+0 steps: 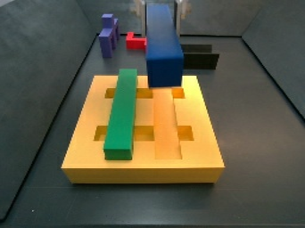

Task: Pick up the blue object. Move up. Move to above the board. Insert the blue object.
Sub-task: Insert the blue object.

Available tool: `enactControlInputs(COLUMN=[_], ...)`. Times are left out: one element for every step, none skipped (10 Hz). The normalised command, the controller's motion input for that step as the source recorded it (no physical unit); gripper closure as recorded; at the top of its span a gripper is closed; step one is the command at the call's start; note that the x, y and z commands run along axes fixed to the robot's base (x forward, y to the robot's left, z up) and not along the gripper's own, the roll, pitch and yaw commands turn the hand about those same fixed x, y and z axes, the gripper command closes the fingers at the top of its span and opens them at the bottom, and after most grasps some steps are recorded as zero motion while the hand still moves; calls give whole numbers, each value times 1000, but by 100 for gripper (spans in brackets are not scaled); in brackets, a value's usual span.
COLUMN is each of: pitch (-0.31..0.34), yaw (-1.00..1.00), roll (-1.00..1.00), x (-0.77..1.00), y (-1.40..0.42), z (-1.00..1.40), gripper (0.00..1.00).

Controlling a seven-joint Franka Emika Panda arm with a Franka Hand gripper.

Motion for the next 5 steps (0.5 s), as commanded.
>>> enactControlInputs(pitch=[-73,-29,-30,-53,-54], yaw=[106,71,34,37,40], roll=[149,223,153,51,93], x=[126,97,57,49,89], y=[-157,-134,-60,-37,-131], z=[-786,-706,-649,-589,-671], gripper=[100,100,100,100,100])
